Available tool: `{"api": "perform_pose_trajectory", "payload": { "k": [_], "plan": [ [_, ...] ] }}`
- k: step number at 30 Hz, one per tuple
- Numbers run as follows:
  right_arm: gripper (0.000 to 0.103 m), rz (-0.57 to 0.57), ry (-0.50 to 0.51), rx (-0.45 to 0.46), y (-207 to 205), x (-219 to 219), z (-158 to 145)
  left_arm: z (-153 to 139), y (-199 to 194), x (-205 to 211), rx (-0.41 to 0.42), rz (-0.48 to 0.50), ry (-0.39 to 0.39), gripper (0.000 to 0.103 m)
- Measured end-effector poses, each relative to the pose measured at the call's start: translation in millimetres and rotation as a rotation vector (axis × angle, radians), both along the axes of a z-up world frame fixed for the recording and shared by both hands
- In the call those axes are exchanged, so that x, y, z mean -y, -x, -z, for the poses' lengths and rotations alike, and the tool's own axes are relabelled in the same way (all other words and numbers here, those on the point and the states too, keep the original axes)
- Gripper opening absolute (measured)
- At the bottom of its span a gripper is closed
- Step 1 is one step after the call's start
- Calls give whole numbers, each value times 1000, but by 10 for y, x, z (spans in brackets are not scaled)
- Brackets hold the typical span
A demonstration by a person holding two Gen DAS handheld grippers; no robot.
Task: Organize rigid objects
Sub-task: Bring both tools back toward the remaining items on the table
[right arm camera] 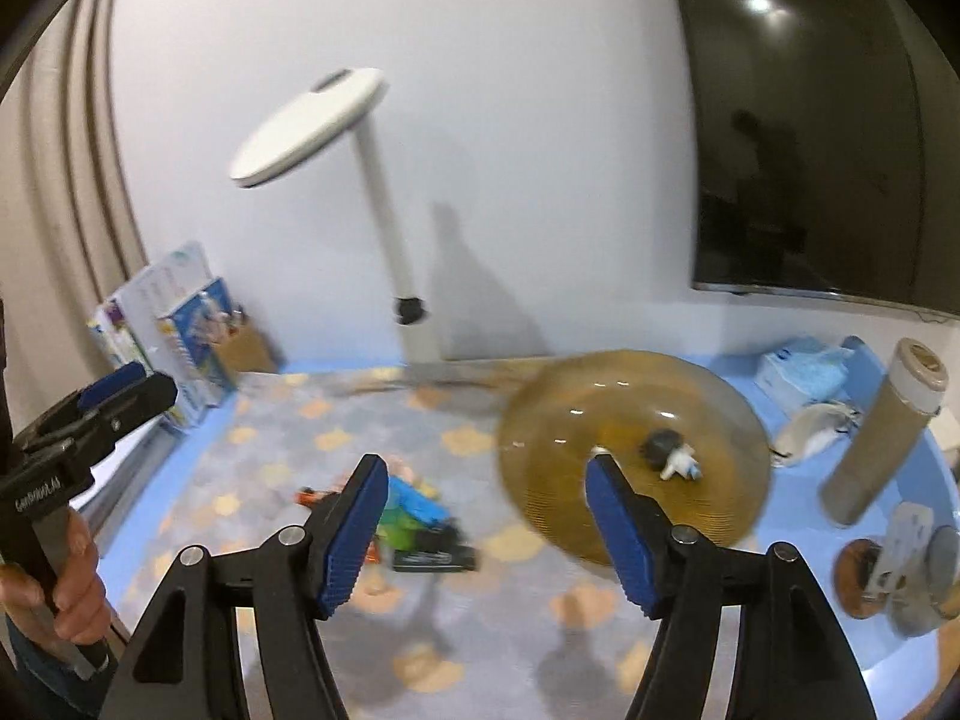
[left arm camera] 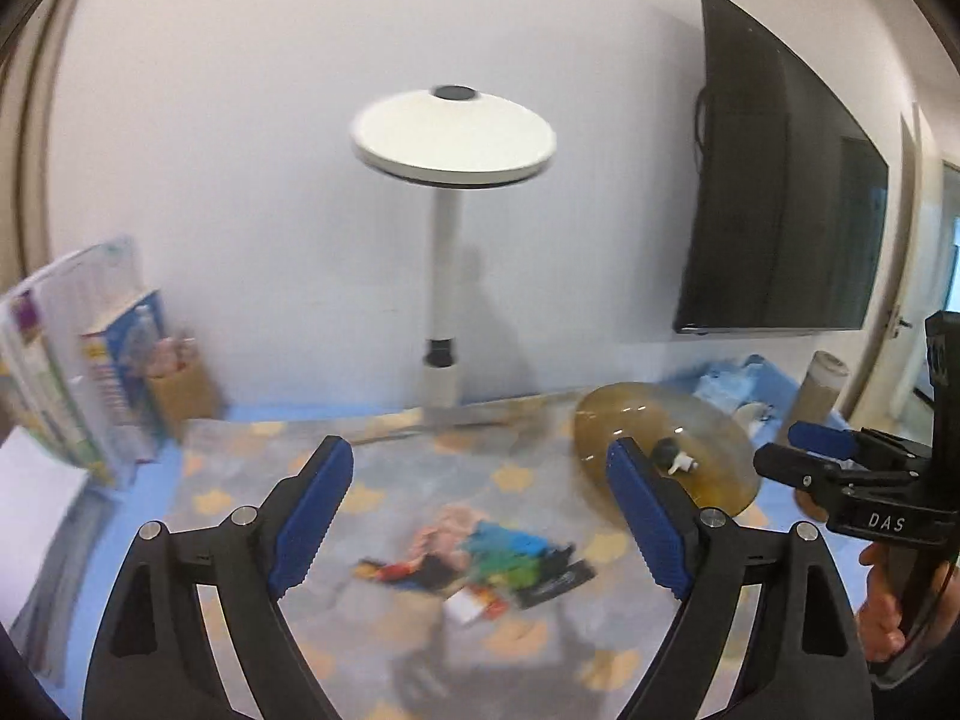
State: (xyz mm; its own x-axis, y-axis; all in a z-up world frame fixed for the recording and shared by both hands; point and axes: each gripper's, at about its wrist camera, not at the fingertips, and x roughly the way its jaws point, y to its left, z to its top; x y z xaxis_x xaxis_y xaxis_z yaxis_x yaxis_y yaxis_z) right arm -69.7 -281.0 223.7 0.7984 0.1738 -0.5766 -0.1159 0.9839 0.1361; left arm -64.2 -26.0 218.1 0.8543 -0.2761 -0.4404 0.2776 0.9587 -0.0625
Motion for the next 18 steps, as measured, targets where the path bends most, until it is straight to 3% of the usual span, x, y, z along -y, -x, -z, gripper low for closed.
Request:
{"api": "perform_pose_trajectory", "payload": {
  "k": [3, 7, 12, 18],
  "plan": [
    [80, -12, -47, 13, 40, -151, 143, 125, 98, -163, -8, -72, -22, 86],
    [81, -1, -60, 6, 37, -361, 507, 538, 44, -302, -89, -156, -38, 86],
    [81, -7, -68, -49, -50, -591, 1199, 1373, -110, -365, -203, -250, -63, 86],
    [81, 6, 25, -132, -156, -710, 1716, 1959, -252, -400, -296, -301, -103, 86]
  ]
}}
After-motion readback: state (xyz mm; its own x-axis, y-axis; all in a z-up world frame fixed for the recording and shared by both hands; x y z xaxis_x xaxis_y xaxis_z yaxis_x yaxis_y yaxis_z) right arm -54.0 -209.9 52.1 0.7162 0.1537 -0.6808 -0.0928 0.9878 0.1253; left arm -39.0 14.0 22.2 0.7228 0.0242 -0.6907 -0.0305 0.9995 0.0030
